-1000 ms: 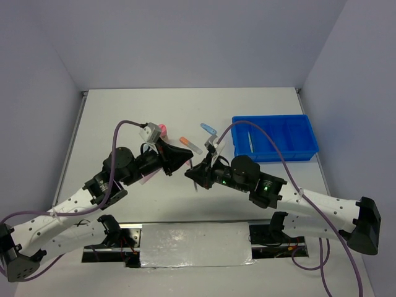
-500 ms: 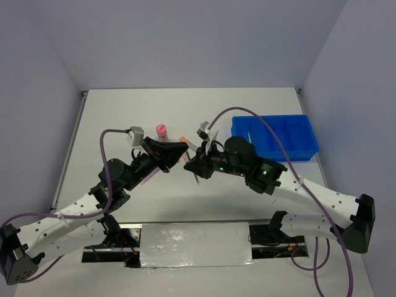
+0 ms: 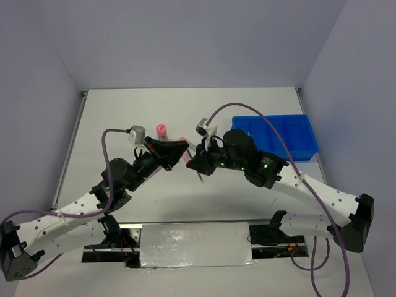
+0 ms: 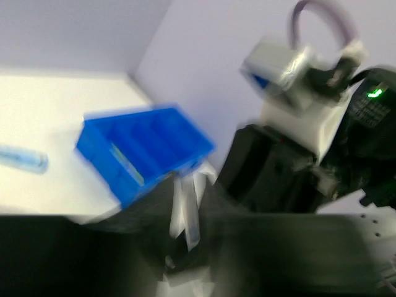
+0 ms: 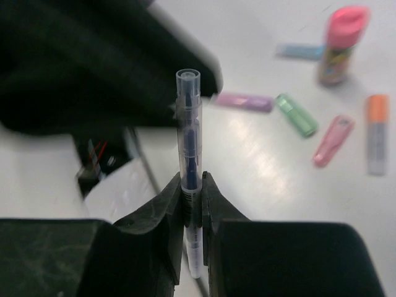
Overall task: Sort the stationery into containers
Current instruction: Close the pen cap on the pen, then place the pen in the storage box.
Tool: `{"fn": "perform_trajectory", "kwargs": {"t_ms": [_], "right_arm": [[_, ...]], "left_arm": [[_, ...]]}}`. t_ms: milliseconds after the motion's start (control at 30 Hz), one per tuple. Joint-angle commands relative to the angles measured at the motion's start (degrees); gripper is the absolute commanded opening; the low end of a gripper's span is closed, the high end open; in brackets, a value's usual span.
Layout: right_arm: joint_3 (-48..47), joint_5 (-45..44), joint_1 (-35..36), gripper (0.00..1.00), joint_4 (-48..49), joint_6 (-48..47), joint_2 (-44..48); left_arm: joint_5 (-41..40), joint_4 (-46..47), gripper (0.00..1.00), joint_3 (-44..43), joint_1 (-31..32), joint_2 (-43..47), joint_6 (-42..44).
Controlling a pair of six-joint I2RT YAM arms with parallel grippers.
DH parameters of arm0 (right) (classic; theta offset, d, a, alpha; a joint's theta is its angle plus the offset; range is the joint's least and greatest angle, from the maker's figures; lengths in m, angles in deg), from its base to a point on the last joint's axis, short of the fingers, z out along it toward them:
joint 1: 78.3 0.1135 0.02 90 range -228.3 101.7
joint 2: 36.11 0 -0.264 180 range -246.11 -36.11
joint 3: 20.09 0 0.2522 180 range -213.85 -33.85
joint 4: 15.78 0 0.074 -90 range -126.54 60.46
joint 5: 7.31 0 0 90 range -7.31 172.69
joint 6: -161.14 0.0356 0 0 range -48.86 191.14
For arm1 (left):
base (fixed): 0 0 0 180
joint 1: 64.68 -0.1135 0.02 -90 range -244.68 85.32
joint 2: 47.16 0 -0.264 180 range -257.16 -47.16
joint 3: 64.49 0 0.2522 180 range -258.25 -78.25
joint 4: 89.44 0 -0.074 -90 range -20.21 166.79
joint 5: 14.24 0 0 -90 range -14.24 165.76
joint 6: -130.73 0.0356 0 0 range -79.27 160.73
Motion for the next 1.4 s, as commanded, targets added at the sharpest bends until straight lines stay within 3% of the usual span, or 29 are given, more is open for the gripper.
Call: {"fn": "perform_trajectory", "kwargs": {"t_ms": [0, 33, 100, 133, 167, 233, 333, 433, 533, 600, 667, 1000, 1100, 1233, 1367], "right_arm": [[-3.5, -10.7, -5.2, 0.00, 16.1, 0.0, 0.7], [-1.3, -11.4, -6.2, 0.00, 15.9, 1.2, 1.4], [4.6, -12.7, -10.5, 0.00, 15.7, 2.7, 2.3], [6.2, -12.8, -11.9, 0.00, 13.9, 3.6, 2.9], [7.1, -15.0, -13.6, 0.00, 12.7, 3.6, 3.2], [8.1, -18.5, -19.0, 0.00, 10.7, 3.6, 2.8], [4.2, -19.5, -28.2, 0.00, 2.8, 2.1, -2.3], [-1.1, -20.3, -32.9, 0.00, -1.0, -0.6, -9.4], [-4.1, -21.0, -38.2, 0.01, -1.4, -2.1, -15.4], [-4.7, -18.8, -39.9, 0.10, 0.8, -3.5, -18.9], [-6.8, -17.2, -40.9, 0.11, 0.2, -4.7, -21.4], [-8.2, -18.9, -41.6, 0.18, -3.1, -2.9, -30.5], [-7.2, -20.0, -41.8, 0.24, -4.1, -2.0, -32.0], [-6.8, -18.1, -41.9, 0.56, -4.7, -1.7, -31.6], [-8.6, -17.5, -41.8, 0.66, -7.2, -2.1, -28.9]], "left_arm": [[-3.5, -29.5, 0.45, -6.6, 3.7, 0.0, 0.5], [-9.6, -40.2, 0.62, -9.9, 3.7, 0.5, -0.9], [-21.7, -51.0, 0.99, -21.9, 3.7, 0.7, -3.8], [-32.9, -61.6, 0.99, -25.8, 3.6, 0.1, -8.1], [-37.7, -67.2, 0.99, -34.3, 3.6, -0.5, -10.4], [-45.3, -75.0, 0.99, -41.7, 3.5, -1.5, -11.8], [-44.6, -78.7, 0.99, -47.6, 3.5, -1.4, -6.0], [-41.5, -78.6, 0.99, -44.9, 3.6, 0.0, -1.4], [-40.2, -80.1, 0.99, -35.6, 3.5, 2.1, -0.7], [-37.9, -80.3, 0.99, -30.5, 3.6, 3.6, 1.3], [-37.5, -80.9, 0.99, -27.9, 3.6, 4.7, 1.6], [-39.2, -80.4, 0.99, -25.1, 3.7, 10.0, 1.8], [-41.1, -81.4, 0.99, -26.0, 3.6, 10.0, 0.4], [-45.0, -86.5, 0.99, -27.8, 3.6, 7.4, -2.4], [-44.6, -87.0, 0.99, -27.5, 3.6, 4.4, -2.7]]}}
